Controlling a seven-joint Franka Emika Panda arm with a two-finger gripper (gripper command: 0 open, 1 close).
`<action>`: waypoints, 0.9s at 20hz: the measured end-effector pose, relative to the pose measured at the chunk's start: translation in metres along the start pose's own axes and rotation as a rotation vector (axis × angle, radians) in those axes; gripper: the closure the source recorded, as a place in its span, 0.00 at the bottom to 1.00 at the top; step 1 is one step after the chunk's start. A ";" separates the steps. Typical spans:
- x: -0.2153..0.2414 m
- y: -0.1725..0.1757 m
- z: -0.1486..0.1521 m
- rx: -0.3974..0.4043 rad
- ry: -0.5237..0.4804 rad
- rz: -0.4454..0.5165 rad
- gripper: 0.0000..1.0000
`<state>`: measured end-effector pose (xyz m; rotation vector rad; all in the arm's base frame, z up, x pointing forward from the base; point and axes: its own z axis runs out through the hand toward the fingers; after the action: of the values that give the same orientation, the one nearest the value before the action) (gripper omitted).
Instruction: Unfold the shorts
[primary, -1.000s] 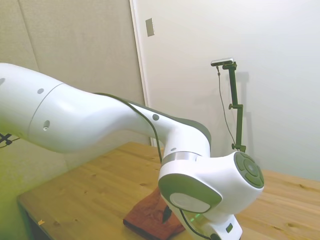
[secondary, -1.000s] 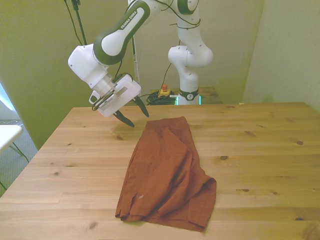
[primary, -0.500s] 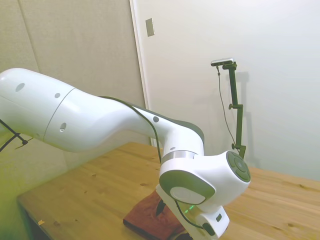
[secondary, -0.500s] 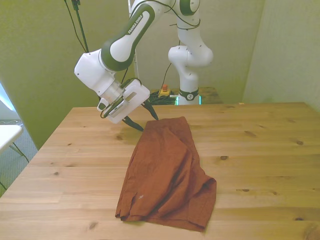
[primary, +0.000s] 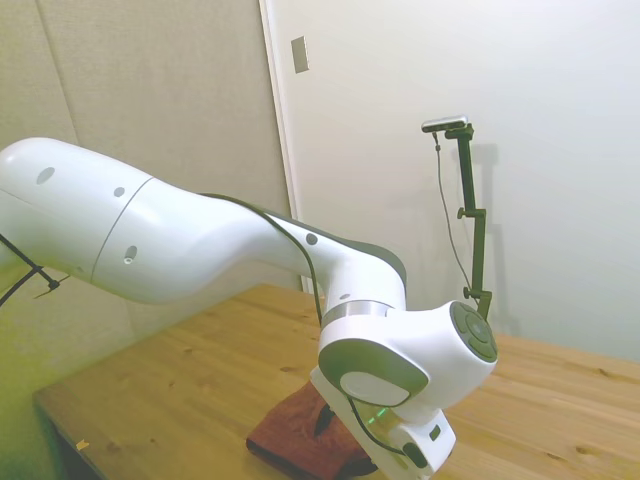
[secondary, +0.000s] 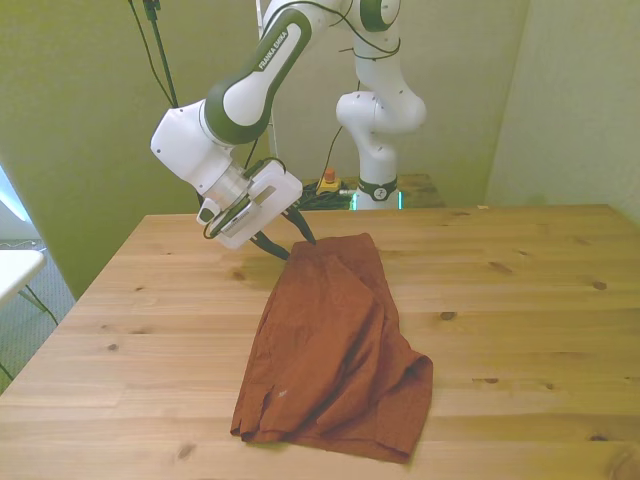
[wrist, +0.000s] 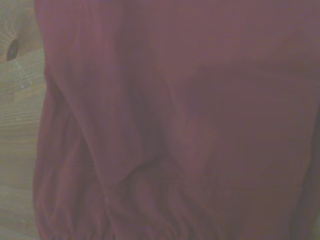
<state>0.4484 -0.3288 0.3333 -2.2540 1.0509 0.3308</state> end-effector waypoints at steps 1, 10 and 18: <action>0.000 0.000 0.000 0.000 0.000 0.000 1.00; 0.002 0.003 0.002 -0.001 -0.004 0.006 1.00; 0.002 0.010 -0.003 0.004 0.004 0.017 1.00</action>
<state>0.4420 -0.3366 0.3302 -2.2439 1.0725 0.3309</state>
